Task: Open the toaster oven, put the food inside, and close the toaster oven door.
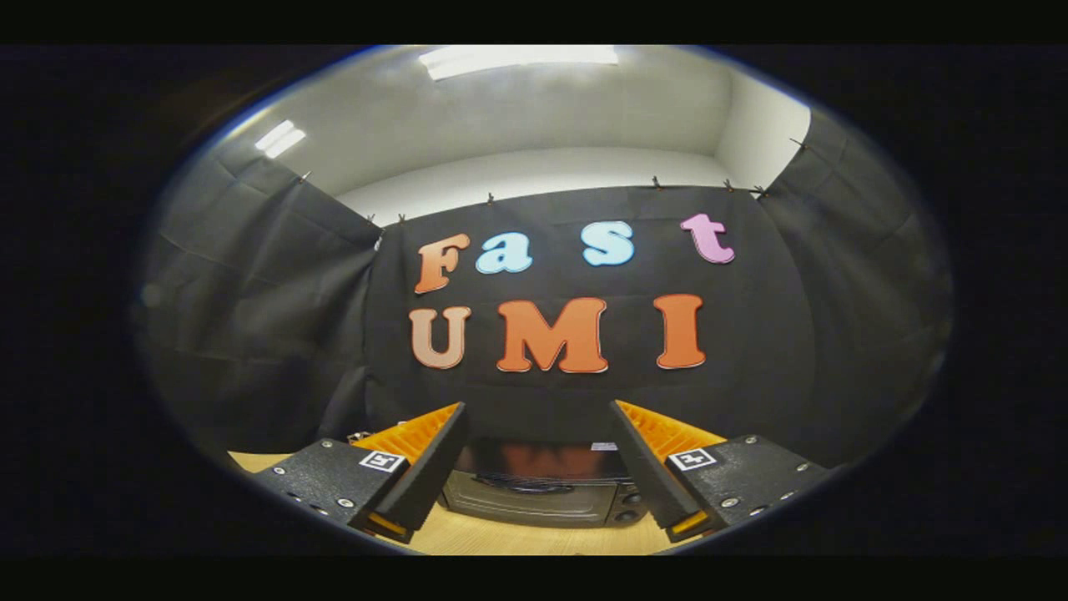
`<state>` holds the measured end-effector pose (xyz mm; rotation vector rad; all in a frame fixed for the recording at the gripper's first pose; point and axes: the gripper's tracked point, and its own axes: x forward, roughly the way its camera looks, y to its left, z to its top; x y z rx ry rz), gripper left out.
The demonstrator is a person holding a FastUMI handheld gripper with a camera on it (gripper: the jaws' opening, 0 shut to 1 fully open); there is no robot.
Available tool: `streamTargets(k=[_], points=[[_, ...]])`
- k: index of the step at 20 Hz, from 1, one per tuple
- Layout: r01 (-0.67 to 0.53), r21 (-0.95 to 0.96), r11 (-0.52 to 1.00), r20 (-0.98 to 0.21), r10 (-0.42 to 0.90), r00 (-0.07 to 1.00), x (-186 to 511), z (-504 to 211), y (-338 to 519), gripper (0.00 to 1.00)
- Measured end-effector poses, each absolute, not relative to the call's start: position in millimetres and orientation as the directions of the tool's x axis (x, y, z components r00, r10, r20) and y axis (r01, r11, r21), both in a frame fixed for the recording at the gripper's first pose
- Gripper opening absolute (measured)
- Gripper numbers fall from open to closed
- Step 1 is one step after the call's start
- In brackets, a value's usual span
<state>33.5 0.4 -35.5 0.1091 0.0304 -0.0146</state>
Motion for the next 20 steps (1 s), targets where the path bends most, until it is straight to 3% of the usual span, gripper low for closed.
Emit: streamTargets(k=[20], points=[[0.039, 0.096, 0.995, -0.342, -0.003, 0.940, 134, -224, 41, 0.99]])
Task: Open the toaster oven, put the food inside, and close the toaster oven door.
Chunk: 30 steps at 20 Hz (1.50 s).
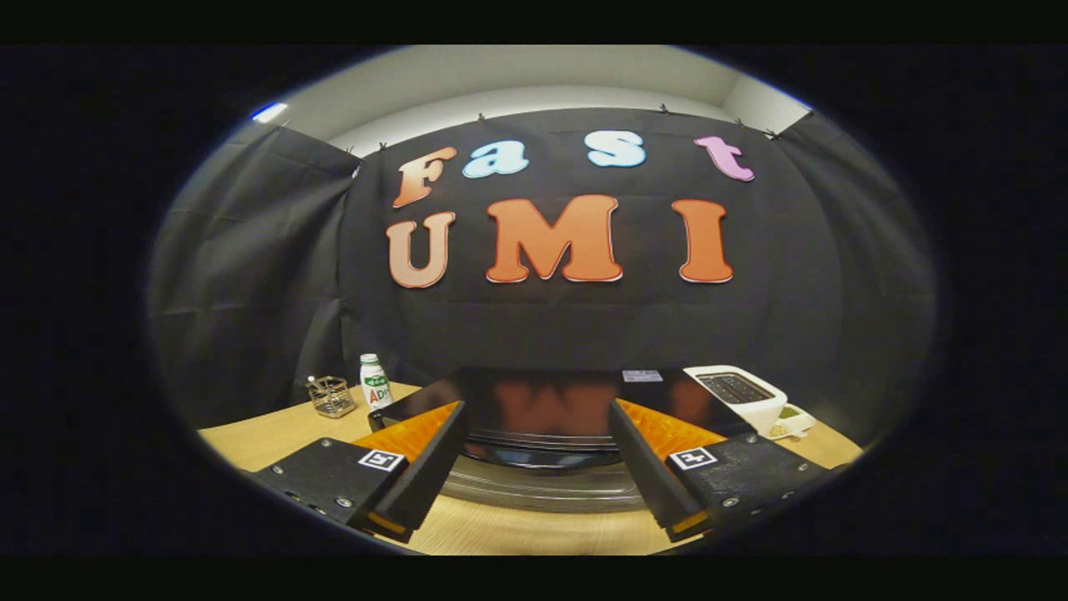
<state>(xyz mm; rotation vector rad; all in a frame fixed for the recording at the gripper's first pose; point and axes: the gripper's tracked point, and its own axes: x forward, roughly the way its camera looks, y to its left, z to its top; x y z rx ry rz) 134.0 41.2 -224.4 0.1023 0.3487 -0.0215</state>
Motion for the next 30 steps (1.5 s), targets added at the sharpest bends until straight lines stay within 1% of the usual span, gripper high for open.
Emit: streamTargets(k=[4, 9, 14, 17, 19, 30], points=[[0.057, 0.039, 0.998, -0.387, -0.037, 0.921, 142, -249, 40, 1.00], [0.063, 0.079, 0.995, -0.374, -0.029, 0.927, 143, -247, 41, 0.99], [0.033, 0.087, 0.996, -0.344, -0.001, 0.939, 140, -246, 46, 0.97], [-0.003, 0.112, 0.994, -0.362, 0.044, 0.931, 117, -248, 55, 0.83], [-0.024, 0.110, 0.994, -0.371, 0.063, 0.927, 101, -245, 58, 0.80], [-0.116, 0.082, 0.990, -0.428, 0.140, 0.893, 29, -261, 73, 0.80]])
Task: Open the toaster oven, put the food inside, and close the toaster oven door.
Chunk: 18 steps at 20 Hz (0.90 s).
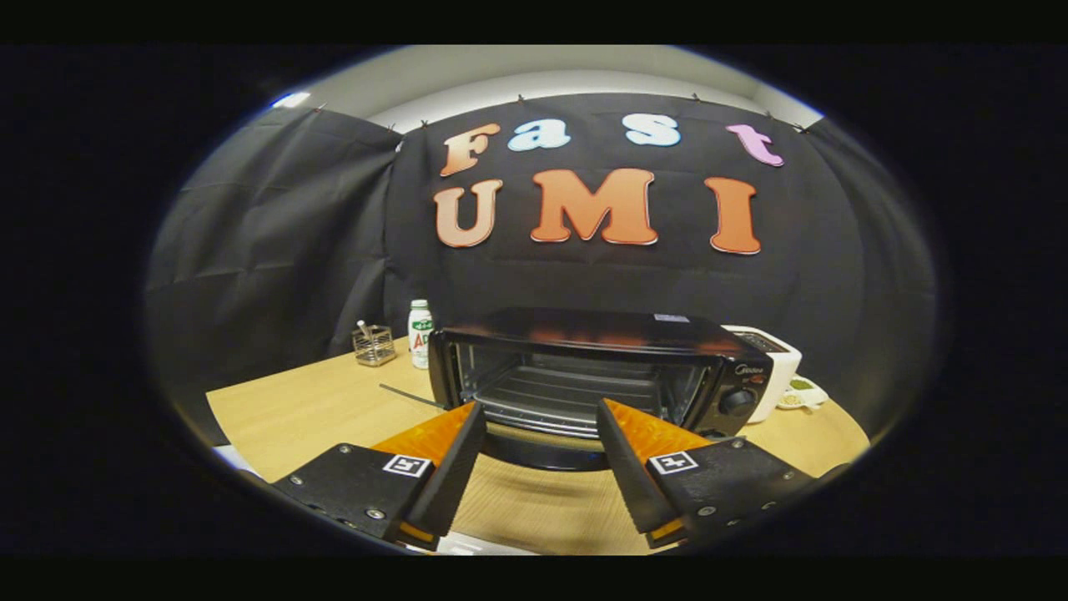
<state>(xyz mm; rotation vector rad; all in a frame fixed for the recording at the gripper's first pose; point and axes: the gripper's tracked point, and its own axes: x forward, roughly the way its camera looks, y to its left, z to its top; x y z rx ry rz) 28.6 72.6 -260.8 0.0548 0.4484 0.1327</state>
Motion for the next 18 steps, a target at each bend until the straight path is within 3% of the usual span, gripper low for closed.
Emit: streamTargets(k=[7, 15, 18], points=[[-0.117, 0.227, 0.967, -0.541, 0.226, 0.810, -19, -308, 82, 0.80], [-0.039, 0.363, 0.931, -0.648, 0.282, 0.708, -50, -356, 80, 0.78], [-0.022, 0.394, 0.919, -0.631, 0.288, 0.721, -47, -355, 77, 0.75]])
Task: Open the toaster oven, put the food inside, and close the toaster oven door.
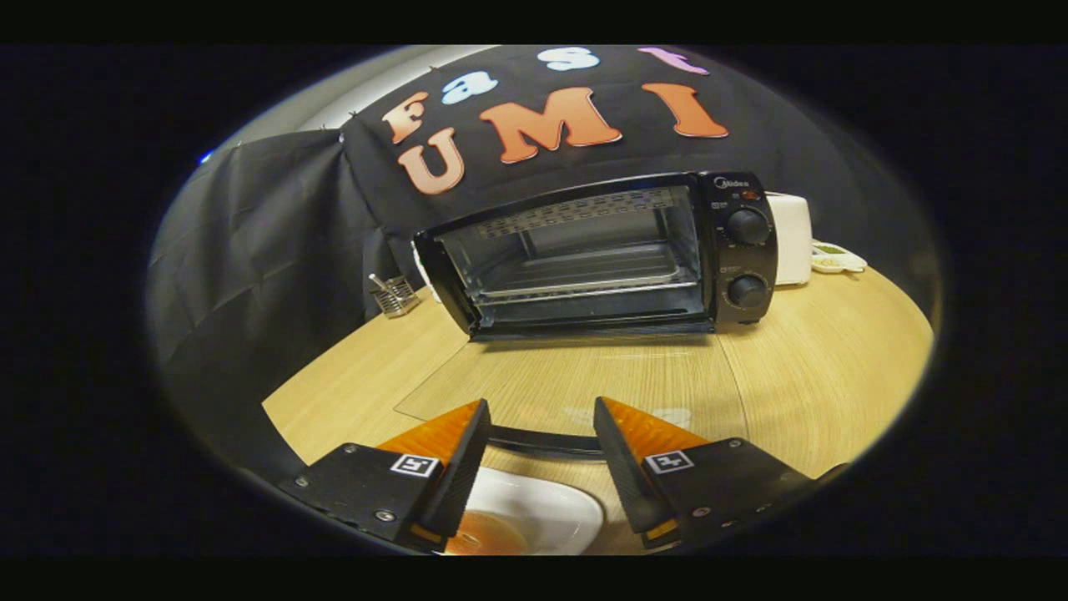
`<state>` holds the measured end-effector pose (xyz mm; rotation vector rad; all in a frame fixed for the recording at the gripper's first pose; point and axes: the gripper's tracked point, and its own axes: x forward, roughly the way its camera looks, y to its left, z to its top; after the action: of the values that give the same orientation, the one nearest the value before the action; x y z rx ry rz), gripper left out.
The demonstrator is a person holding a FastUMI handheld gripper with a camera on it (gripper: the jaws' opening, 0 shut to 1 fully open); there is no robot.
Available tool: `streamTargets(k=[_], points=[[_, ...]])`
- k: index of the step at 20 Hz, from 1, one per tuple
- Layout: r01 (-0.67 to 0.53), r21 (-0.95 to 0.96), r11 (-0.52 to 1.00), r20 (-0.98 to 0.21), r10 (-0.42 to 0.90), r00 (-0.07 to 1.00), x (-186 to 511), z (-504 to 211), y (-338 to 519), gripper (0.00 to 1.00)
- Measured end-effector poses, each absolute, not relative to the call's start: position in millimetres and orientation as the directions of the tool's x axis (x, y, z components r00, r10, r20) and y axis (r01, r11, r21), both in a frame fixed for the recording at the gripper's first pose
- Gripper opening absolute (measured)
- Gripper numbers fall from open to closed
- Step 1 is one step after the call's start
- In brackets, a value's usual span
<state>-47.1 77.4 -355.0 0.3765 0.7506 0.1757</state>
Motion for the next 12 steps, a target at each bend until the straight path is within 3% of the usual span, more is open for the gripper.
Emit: streamTargets(k=[4, 12], points=[[-0.040, 0.389, 0.920, -0.608, 0.289, 0.739, -52, -349, 74, 0.73], [-0.184, 0.332, 0.925, -0.569, 0.352, 0.744, -90, -325, 90, 0.92]])
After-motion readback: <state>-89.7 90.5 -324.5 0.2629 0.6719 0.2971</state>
